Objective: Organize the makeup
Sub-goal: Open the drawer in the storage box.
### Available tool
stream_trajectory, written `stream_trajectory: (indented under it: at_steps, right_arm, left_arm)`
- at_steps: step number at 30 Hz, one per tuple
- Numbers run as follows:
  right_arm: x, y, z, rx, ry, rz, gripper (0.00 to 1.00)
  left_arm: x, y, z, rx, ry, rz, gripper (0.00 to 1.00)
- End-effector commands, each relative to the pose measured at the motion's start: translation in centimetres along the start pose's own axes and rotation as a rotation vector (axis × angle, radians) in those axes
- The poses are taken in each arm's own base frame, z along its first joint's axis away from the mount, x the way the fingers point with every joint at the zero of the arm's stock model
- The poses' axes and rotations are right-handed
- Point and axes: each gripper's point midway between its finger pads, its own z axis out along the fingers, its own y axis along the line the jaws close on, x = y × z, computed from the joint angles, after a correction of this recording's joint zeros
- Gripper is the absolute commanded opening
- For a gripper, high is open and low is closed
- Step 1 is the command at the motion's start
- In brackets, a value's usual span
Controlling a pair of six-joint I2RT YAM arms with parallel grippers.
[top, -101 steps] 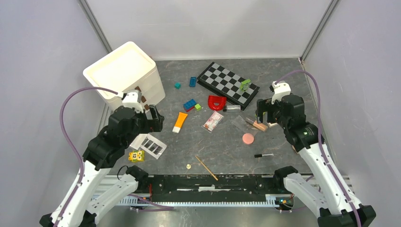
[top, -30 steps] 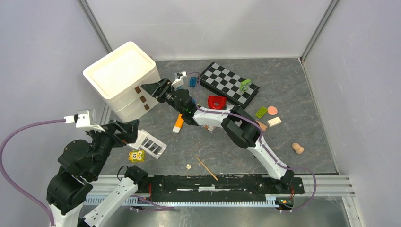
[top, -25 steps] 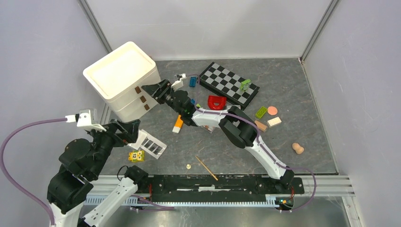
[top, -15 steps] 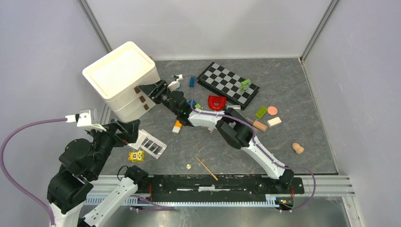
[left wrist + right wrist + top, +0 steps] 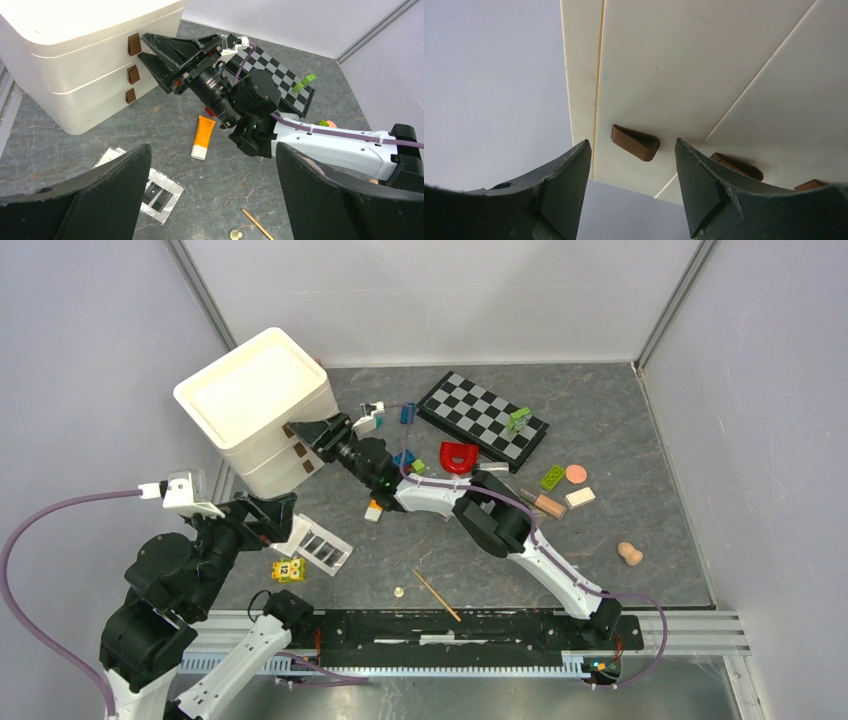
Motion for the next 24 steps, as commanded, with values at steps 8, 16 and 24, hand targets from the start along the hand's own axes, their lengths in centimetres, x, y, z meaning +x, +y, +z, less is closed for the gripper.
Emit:
stream_trajectory:
  at_steps: [8,16,24]
  right_arm:
    - [0.6,4.6,-0.5,-0.108,-0.001,0.023,0.67]
    - [0.3,4.6,0.2,-0.107,-0.021,0.034,0.63]
    - [0.0,4.7,0.6,-0.101,-0.042,0.037,0.62]
  left_arm:
    - [-0.2,-0.6,0.1,0.021,0.005,0.0,1.0]
    - [-0.3,-0.5,-0.1,0.022,0.0,-0.002,1.0]
    - [-0.4,-0.5,-0.3,0.024,-0.004,-0.001,1.0]
